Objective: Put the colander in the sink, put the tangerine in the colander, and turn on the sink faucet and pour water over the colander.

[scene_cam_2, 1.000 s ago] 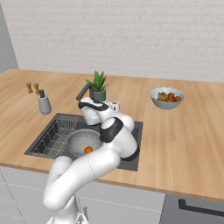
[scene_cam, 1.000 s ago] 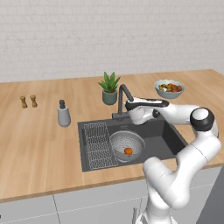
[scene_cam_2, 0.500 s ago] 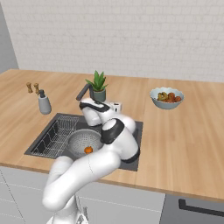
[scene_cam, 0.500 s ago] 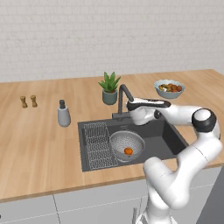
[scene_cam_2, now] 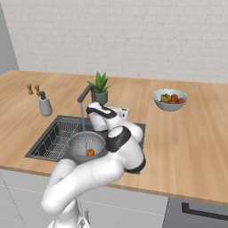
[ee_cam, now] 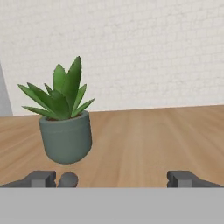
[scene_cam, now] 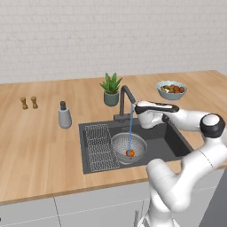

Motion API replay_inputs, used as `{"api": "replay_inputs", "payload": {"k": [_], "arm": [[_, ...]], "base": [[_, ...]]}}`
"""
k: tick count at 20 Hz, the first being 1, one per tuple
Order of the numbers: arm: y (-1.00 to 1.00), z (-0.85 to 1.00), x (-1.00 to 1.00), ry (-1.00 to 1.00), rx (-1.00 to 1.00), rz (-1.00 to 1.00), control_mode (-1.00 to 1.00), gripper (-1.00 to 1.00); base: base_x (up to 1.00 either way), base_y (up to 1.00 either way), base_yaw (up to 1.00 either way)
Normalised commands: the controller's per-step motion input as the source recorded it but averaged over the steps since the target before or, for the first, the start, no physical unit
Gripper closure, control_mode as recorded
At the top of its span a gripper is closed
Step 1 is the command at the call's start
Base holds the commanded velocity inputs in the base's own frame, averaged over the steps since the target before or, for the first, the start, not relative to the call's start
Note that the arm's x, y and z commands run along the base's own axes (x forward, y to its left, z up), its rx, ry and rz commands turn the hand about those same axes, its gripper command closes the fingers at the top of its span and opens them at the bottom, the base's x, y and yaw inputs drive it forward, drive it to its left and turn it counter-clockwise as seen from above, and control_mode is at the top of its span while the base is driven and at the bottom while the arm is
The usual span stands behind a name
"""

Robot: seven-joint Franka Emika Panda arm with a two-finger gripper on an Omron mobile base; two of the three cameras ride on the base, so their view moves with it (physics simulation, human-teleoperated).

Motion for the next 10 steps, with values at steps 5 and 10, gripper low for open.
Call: {"api": "replay_inputs", "payload": {"k": [5,10], "arm": [[-0.53,0.0,0.0,0.0,0.0,0.0,-1.0,-1.0],[-0.17,0.0,0.0,0.0,0.0,0.0,-1.0,-1.0]], "base": [[0.0,0.0,0.0],[0.0,0.0,0.0]]}}
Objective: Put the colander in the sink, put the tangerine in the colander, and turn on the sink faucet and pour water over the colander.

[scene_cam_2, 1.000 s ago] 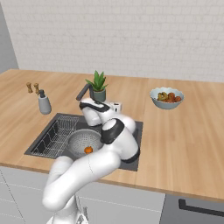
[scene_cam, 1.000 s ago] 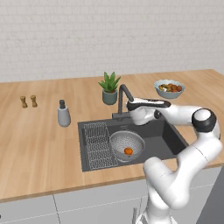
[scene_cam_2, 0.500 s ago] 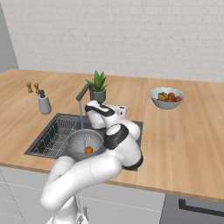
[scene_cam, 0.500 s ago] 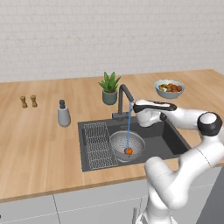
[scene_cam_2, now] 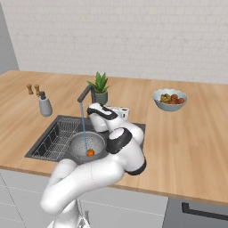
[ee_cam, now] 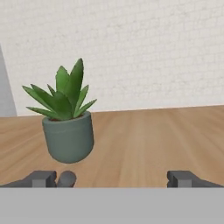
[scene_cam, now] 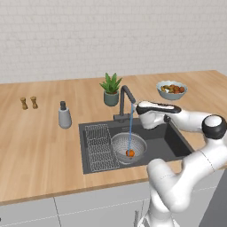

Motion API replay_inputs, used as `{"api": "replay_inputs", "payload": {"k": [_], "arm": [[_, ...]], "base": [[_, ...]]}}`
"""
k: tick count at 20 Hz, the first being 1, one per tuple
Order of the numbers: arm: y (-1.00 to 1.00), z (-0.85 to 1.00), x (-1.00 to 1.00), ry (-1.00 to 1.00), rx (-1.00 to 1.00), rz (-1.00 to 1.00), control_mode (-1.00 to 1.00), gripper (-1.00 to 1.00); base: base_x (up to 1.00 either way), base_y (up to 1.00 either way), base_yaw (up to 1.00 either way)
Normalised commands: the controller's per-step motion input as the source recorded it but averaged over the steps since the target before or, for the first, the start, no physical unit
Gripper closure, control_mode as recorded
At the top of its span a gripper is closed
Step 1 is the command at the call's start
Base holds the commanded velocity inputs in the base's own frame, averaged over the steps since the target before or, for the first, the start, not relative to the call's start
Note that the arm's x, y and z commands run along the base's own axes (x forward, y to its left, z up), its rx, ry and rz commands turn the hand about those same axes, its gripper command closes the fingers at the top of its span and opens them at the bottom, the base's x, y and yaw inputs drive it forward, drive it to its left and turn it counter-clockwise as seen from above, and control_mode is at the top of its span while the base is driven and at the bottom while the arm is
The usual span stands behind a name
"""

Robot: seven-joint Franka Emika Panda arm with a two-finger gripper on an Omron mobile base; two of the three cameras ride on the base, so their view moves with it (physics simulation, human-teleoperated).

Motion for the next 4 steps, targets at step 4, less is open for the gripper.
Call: {"api": "replay_inputs", "payload": {"k": [4], "arm": [[0.0,-0.01,0.0,0.0,0.0,0.0,-1.0,-1.0]], "base": [[0.0,0.0,0.0]]}}
